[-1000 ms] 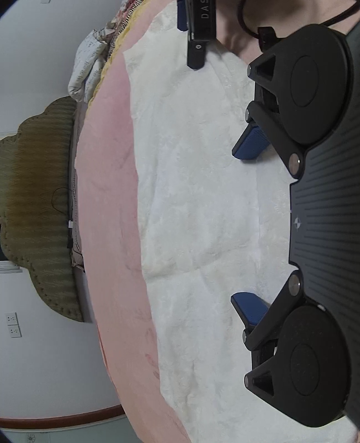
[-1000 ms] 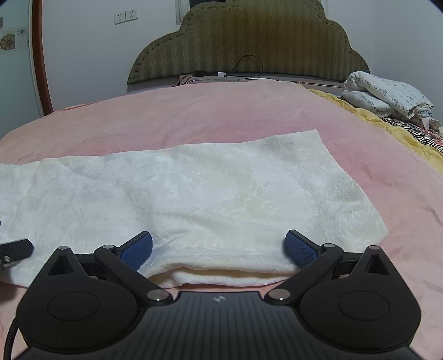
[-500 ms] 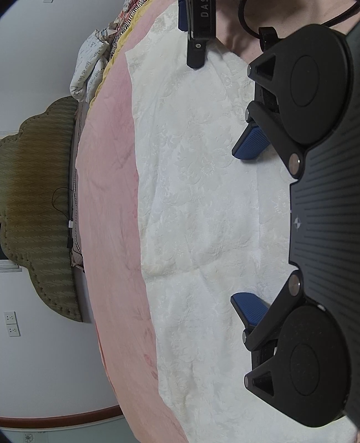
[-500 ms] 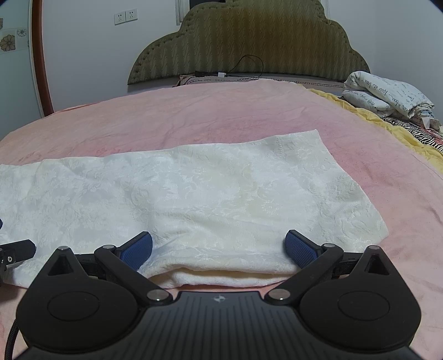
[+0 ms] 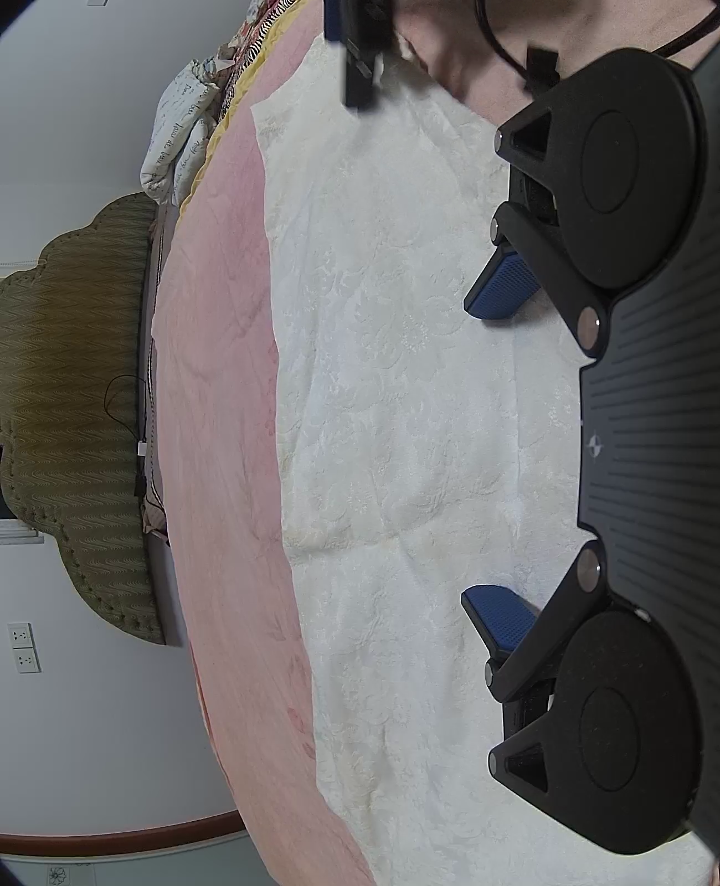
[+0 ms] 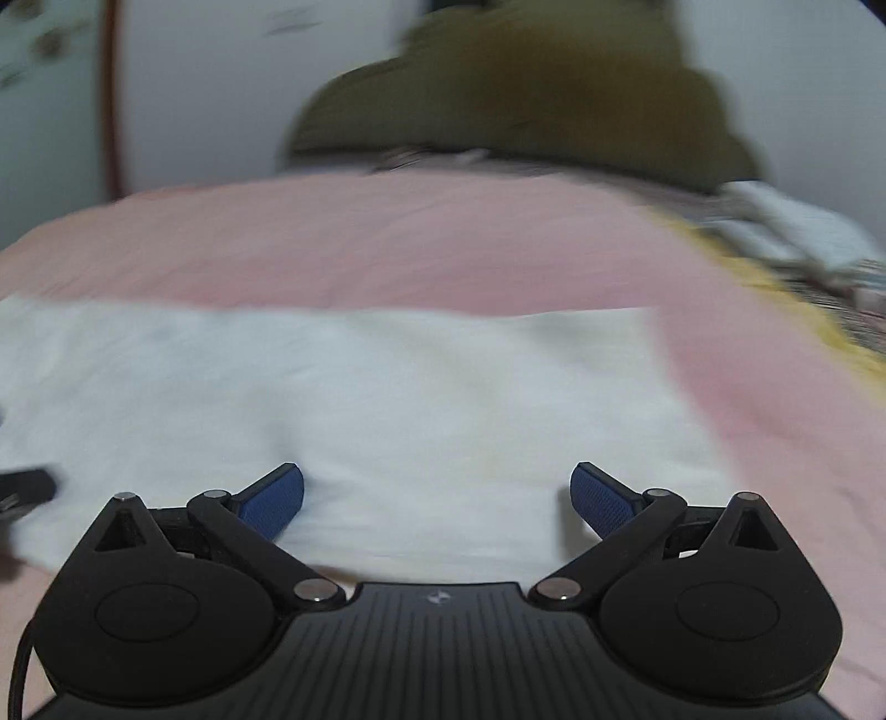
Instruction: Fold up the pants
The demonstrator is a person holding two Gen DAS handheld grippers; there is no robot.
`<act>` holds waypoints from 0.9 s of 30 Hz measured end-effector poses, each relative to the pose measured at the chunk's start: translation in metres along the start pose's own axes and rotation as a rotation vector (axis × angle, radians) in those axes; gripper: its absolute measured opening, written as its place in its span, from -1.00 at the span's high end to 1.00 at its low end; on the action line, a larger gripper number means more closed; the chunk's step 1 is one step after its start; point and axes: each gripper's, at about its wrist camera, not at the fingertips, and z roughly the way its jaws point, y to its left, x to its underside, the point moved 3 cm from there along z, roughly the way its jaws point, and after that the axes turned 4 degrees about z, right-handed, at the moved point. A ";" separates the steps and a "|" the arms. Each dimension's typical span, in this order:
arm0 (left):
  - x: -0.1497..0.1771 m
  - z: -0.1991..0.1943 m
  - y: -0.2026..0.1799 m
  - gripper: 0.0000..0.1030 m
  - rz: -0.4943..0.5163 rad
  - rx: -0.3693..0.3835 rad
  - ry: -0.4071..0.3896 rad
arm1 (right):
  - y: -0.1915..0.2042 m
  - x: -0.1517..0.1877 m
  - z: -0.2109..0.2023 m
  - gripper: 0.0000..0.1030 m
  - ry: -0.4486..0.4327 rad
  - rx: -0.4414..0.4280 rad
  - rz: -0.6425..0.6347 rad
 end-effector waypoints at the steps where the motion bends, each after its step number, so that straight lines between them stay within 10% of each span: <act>1: 0.000 0.000 0.000 -1.00 0.000 0.000 0.000 | -0.014 0.000 -0.010 -1.00 -0.029 0.026 0.056; 7: 0.000 0.000 0.000 -1.00 0.000 0.001 0.000 | -0.085 0.003 -0.025 -1.00 0.158 -0.173 0.465; 14: 0.000 0.000 0.000 -1.00 0.000 0.001 0.000 | -0.048 0.015 -0.021 -1.00 0.295 -0.216 0.274; 27: 0.000 0.001 0.000 -1.00 -0.001 0.002 0.000 | -0.074 0.007 0.016 -1.00 0.044 -0.492 0.584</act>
